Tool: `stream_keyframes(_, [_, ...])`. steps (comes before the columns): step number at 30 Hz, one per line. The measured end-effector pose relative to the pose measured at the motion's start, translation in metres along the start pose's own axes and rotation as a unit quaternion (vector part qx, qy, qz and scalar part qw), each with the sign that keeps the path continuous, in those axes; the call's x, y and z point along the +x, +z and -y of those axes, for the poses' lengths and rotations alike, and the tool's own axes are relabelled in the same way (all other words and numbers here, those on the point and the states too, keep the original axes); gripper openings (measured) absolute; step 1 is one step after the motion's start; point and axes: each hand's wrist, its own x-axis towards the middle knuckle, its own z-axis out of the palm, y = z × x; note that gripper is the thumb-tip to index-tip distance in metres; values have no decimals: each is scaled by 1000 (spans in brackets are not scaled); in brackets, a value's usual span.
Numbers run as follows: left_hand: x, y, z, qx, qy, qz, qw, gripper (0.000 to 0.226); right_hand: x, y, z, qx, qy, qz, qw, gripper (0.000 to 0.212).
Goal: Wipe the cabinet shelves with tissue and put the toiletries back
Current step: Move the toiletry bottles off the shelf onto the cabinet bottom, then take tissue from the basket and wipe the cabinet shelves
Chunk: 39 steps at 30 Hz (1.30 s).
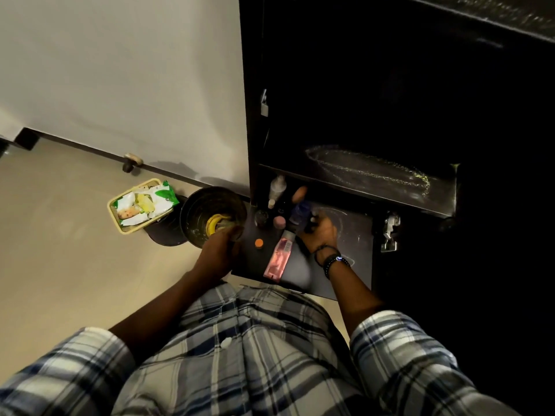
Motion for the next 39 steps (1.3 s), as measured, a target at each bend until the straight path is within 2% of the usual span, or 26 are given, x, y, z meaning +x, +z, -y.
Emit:
stream_keyframes(5, [3, -13, 13, -9, -50, -28, 998, 31, -43, -10, 6, 21, 18, -89, 996, 34])
stream_keyframes(7, [2, -20, 20, -18, -64, -41, 997, 32, -62, -10, 22, 14, 23, -93, 995, 32])
stream_keyframes(9, [0, -30, 31, -20, -77, -41, 996, 33, -76, -1, 40, -1, -6, -77, 997, 30])
stream_keyframes(12, [-6, -57, 50, -36, -98, -17, 994, 41, -91, 32, 74, -27, -97, -30, 995, 21])
stream_keyframes(14, [-6, -77, 72, -32, -99, -7, 994, 58, -92, 64, 101, -45, -149, 6, 988, 17])
stream_keyframes(16, [-6, -96, 99, -42, -141, -4, 989, 73, -92, 99, 127, -68, -176, 59, 980, 13])
stream_keyframes(19, [-7, -116, 153, -64, -180, -4, 982, 88, -88, 150, 163, -113, -195, 163, 961, 36])
stream_keyframes(21, [-11, -131, 180, -84, -182, -12, 980, 87, -83, 187, 179, -156, -191, 210, 946, 50])
stream_keyframes(24, [-18, -165, 190, -82, -226, -23, 970, 79, -73, 240, 200, -191, -196, 263, 925, 66])
stream_keyframes(27, [-22, -180, 211, -88, -252, -48, 963, 63, -60, 282, 218, -215, -191, 296, 911, 71])
stream_keyframes(29, [-26, -182, 232, -95, -279, -54, 954, 62, -48, 316, 226, -239, -201, 322, 894, 73])
stream_keyframes(33, [-26, -174, 263, -121, -317, -42, 940, 60, -16, 381, 227, -281, -169, 387, 862, 77])
stream_keyframes(36, [-15, -166, 278, -154, -335, -48, 928, 59, 11, 423, 222, -292, -150, 399, 856, 78])
stream_keyframes(39, [1, -158, 299, -177, -346, -51, 920, 59, 40, 461, 218, -346, -156, 414, 827, 83])
